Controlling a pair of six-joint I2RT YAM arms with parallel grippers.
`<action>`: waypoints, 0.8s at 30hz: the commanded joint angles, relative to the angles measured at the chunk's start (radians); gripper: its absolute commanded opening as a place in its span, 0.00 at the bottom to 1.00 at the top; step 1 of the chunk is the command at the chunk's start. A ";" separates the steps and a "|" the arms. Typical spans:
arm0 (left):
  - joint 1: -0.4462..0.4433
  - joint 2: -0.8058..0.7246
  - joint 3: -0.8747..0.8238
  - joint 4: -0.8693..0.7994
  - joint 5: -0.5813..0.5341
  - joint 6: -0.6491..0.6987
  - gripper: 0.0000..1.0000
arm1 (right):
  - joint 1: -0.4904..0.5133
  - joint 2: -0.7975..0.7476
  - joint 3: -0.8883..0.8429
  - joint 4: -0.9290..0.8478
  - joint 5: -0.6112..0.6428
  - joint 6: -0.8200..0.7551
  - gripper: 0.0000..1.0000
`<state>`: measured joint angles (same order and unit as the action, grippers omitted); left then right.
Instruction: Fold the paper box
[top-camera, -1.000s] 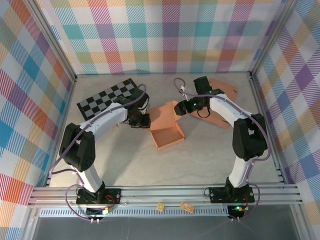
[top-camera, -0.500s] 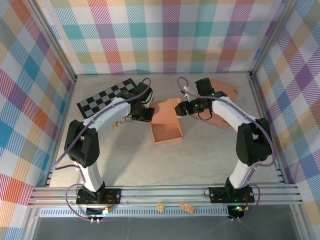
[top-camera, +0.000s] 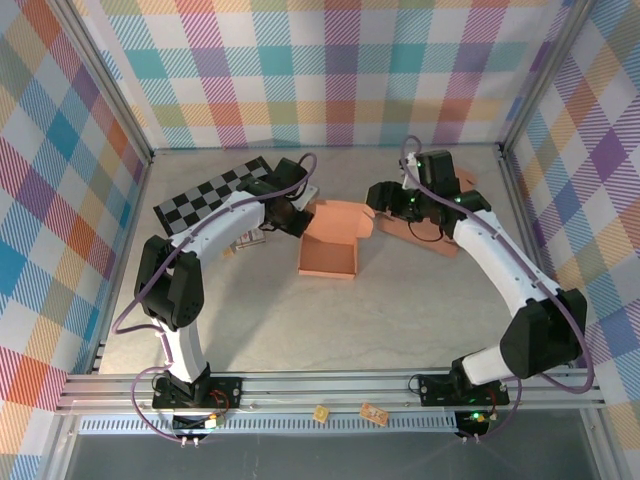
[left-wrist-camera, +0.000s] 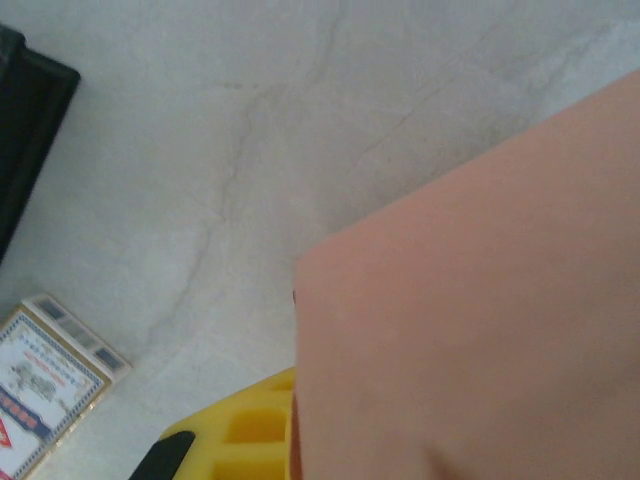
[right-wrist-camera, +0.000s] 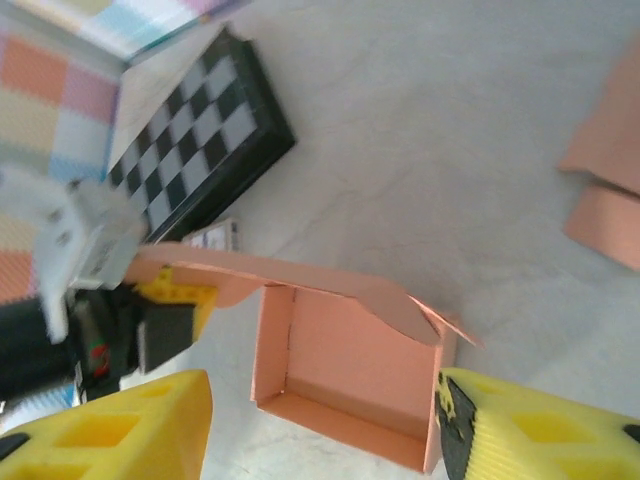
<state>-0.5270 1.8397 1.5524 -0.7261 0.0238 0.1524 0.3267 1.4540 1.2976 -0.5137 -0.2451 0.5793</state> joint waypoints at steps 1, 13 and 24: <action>0.003 -0.001 -0.024 0.084 -0.007 0.021 0.00 | -0.025 0.079 0.081 -0.136 0.070 0.296 0.59; -0.005 -0.028 -0.137 0.256 -0.027 0.010 0.00 | -0.100 0.513 0.480 -0.363 -0.148 0.517 0.54; -0.011 -0.028 -0.150 0.303 -0.036 -0.039 0.00 | -0.100 0.503 0.363 -0.326 -0.265 0.556 0.51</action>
<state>-0.5282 1.8389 1.4185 -0.4572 -0.0025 0.1383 0.2226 1.9991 1.7130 -0.8429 -0.4431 1.0935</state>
